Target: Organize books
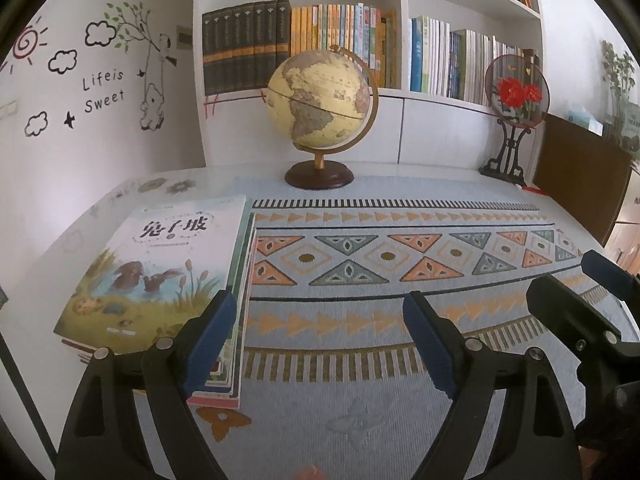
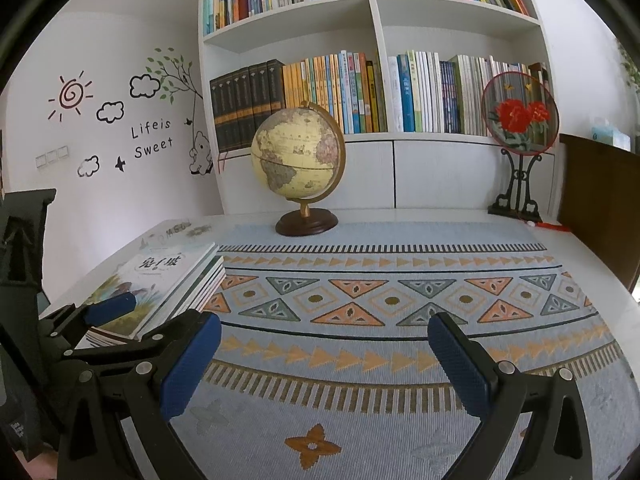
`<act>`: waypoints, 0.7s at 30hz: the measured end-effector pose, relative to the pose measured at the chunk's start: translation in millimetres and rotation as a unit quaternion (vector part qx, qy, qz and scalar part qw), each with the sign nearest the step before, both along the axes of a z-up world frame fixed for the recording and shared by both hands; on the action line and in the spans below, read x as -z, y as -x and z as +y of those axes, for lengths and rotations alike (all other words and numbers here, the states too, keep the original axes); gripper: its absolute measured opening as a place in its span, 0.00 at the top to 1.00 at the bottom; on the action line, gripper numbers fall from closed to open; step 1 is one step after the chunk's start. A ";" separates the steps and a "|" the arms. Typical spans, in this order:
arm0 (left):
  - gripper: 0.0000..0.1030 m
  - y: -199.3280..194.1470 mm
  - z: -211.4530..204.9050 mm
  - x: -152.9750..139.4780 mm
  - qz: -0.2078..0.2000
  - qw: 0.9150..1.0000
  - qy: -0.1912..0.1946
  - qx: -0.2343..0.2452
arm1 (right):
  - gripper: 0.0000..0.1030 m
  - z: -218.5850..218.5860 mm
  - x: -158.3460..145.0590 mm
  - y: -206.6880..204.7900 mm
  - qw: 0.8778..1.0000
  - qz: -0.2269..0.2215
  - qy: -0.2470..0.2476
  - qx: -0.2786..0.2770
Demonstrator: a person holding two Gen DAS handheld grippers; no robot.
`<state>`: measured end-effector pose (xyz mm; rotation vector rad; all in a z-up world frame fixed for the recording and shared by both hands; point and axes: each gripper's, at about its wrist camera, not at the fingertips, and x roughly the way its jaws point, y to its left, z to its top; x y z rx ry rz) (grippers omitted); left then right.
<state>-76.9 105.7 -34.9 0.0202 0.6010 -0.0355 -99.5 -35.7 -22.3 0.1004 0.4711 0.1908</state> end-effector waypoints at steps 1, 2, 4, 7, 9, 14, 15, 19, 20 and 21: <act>0.18 0.1 -0.5 0.2 0.001 1.000 0.000 0.001 | 0.00 0.0 0.1 0.0 1.000 0.000 0.000 0.000; 0.18 -0.5 0.2 0.3 0.001 1.000 0.000 0.002 | 0.00 -0.3 0.3 -0.4 1.000 0.001 0.000 0.000; 0.18 -0.5 -0.1 0.1 0.001 1.000 -0.001 0.002 | 0.00 -0.9 0.9 -1.4 1.000 0.002 0.001 0.000; 0.18 -1.0 -0.5 0.2 0.001 1.000 -0.002 0.002 | 0.00 -1.1 2.3 -3.1 1.000 0.005 0.001 0.000; 0.18 -1.1 -1.2 0.3 0.002 1.000 -0.002 0.002 | 0.00 -1.6 3.3 -4.1 1.000 0.008 0.001 -0.002; 0.18 -1.3 -2.7 2.0 0.001 1.000 -0.012 -0.003 | 0.00 -0.6 3.6 -4.3 1.000 0.008 0.002 -0.002; 0.18 -1.5 -2.6 2.1 0.003 1.000 -0.010 -0.002 | 0.00 -0.8 4.1 -4.6 1.000 0.009 0.002 -0.002; 0.18 -1.6 -2.5 2.1 0.002 1.000 -0.008 -0.001 | 0.00 -1.5 4.2 -3.9 1.000 0.011 0.002 0.000; 0.18 -1.6 -2.9 2.1 0.001 1.000 -0.009 -0.001 | 0.00 -1.7 4.3 -4.0 1.000 0.011 0.002 0.000; 0.18 -1.8 -3.2 2.2 0.001 1.000 -0.011 -0.001 | 0.00 -1.8 4.2 -4.5 1.000 0.012 0.002 -0.001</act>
